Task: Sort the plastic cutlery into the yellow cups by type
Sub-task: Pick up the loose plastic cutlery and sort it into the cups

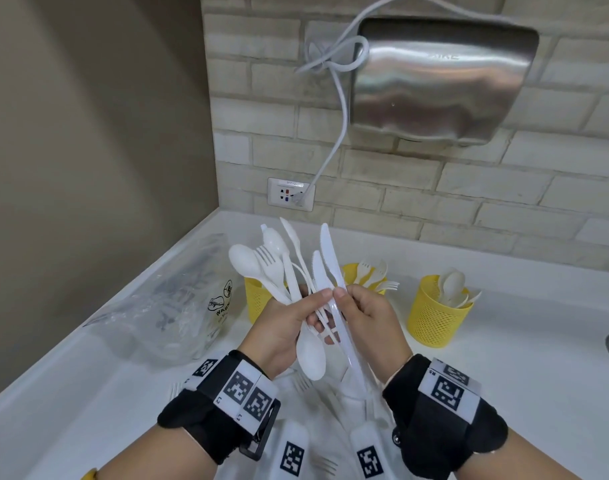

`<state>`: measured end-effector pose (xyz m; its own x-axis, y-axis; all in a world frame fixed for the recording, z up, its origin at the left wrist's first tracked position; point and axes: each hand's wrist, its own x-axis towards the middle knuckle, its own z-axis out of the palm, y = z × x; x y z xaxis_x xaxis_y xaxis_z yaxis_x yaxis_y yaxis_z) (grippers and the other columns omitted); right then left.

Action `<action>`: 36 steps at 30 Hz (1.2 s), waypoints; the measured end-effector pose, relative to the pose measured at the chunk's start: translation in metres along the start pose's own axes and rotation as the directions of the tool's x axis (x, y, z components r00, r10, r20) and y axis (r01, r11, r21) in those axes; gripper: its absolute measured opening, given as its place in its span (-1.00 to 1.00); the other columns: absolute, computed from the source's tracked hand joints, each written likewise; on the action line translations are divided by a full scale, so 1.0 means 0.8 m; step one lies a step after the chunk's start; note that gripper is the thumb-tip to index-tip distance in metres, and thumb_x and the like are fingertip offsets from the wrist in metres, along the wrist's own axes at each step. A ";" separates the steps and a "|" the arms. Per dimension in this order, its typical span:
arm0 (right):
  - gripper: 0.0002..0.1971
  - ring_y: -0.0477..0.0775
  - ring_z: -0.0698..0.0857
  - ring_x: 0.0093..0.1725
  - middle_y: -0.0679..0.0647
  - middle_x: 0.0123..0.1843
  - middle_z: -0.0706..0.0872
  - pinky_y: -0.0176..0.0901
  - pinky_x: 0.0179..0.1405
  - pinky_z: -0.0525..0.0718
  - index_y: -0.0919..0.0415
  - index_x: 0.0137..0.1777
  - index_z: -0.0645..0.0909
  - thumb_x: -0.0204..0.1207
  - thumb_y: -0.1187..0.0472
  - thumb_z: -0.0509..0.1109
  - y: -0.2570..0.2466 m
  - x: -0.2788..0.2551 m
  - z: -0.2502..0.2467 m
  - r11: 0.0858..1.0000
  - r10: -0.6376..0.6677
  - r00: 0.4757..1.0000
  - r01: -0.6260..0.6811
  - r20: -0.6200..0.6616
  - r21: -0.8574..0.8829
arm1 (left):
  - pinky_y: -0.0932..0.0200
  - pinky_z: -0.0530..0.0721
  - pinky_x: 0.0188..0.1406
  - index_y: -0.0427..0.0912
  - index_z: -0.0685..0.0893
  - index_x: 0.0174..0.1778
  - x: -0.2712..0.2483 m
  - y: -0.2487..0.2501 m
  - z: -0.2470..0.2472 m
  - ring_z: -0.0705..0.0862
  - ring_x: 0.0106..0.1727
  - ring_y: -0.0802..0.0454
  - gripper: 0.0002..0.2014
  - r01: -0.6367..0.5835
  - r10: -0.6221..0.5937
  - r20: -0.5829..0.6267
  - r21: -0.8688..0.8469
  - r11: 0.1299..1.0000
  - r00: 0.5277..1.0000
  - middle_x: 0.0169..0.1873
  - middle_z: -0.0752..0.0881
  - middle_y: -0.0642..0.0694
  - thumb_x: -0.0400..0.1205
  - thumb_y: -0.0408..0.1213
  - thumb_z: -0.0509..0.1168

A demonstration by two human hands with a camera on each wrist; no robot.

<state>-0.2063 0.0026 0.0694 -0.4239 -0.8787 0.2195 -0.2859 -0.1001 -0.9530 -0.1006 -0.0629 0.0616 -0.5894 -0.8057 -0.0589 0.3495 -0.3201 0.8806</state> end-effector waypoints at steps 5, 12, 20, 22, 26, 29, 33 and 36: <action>-0.71 0.20 0.59 -0.33 0.17 -0.37 0.51 -0.16 -0.43 0.73 0.32 -0.27 0.49 0.66 0.19 0.17 -0.001 0.005 -0.008 0.997 -0.052 0.986 0.042 -0.156 -0.069 | 0.14 0.51 -0.42 -0.21 0.63 -0.41 0.005 0.002 -0.011 0.40 -0.66 0.06 -0.82 -0.047 0.054 -0.119 0.059 0.997 0.991 -0.70 0.46 -0.05 0.42 -0.38 0.50; -0.76 -0.25 0.47 -0.57 -0.13 -0.54 0.53 -0.41 -0.45 0.39 0.10 -0.36 0.54 0.51 0.34 0.36 -0.028 0.020 -0.001 0.992 -0.108 0.994 0.108 -0.008 -0.068 | 0.25 0.37 -0.60 -0.17 0.71 -0.30 -0.010 0.009 -0.005 0.38 -0.62 0.10 -0.88 -0.153 0.173 -0.087 0.195 0.969 0.981 -0.56 0.59 -0.02 0.41 -0.45 0.50; -0.79 -0.24 0.45 -0.63 -0.08 -0.51 0.47 -0.40 -0.51 0.35 0.13 -0.32 0.49 0.52 0.34 0.36 -0.023 0.024 0.012 0.997 -0.044 0.994 0.050 0.101 -0.057 | 0.30 0.40 -0.61 -0.15 0.72 -0.15 -0.016 0.006 -0.016 0.54 -0.51 0.13 -0.82 -0.160 0.186 -0.106 0.218 0.963 0.977 -0.50 0.69 0.06 0.43 -0.48 0.47; -0.75 -0.24 0.42 -0.62 -0.11 -0.48 0.42 -0.43 -0.52 0.34 0.10 -0.35 0.48 0.53 0.34 0.35 -0.022 0.026 0.014 0.999 -0.036 0.998 0.036 0.043 -0.005 | 0.25 0.48 -0.51 -0.16 0.72 -0.11 -0.016 0.005 -0.019 0.61 -0.42 0.08 -0.83 -0.140 0.163 -0.113 0.189 0.972 0.980 -0.42 0.72 0.00 0.44 -0.45 0.47; -0.84 -0.16 0.50 -0.49 0.04 -0.34 0.52 -0.32 -0.45 0.44 0.19 -0.13 0.41 0.68 0.22 0.11 -0.042 0.031 0.012 0.998 -0.008 1.000 0.009 -0.017 0.066 | 0.06 0.64 -0.11 -0.18 0.72 -0.04 -0.015 0.002 -0.034 0.73 -0.16 -0.05 -0.84 -0.063 0.074 -0.135 0.087 0.994 0.988 -0.18 0.78 -0.12 0.49 -0.43 0.42; -0.86 -0.10 0.64 -0.43 0.05 -0.34 0.60 -0.23 -0.34 0.62 0.20 0.06 0.37 0.72 0.18 0.01 -0.074 0.043 -0.001 0.986 -0.029 0.999 0.033 -0.027 0.161 | 0.24 0.69 -0.20 -0.20 0.71 0.05 -0.017 0.001 -0.041 0.78 -0.14 0.07 -0.79 -0.077 0.090 -0.119 0.108 0.991 0.989 -0.18 0.82 -0.03 0.51 -0.45 0.39; -0.83 -0.11 0.23 -0.62 -0.04 -0.52 0.30 -0.29 -0.65 0.24 0.08 -0.19 0.45 0.60 0.06 0.26 -0.112 0.069 -0.012 0.994 -0.087 0.987 0.076 0.132 0.084 | 0.19 0.61 -0.09 -0.17 0.72 -0.09 -0.019 0.005 -0.043 0.68 -0.13 -0.03 -0.93 -0.071 0.086 -0.051 0.256 0.964 0.995 -0.19 0.80 -0.06 0.56 -0.38 0.36; -0.80 -0.12 0.20 -0.66 -0.17 -0.71 0.27 -0.36 -0.69 0.18 0.12 -0.30 0.61 0.42 0.03 0.48 -0.132 0.088 -0.004 0.974 -0.077 0.968 0.123 0.239 -0.188 | 0.19 0.47 -0.24 -0.12 0.69 -0.29 -0.026 0.013 -0.041 0.54 -0.36 0.08 -0.84 -0.069 0.040 0.077 0.435 0.898 0.996 -0.37 0.80 0.03 0.61 -0.31 0.31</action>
<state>-0.2084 -0.0472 0.1860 -0.1835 -0.9544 0.2356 -0.4924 -0.1182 -0.8623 -0.0607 -0.0662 0.0568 -0.6290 -0.7773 0.0124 0.0377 -0.0145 0.9992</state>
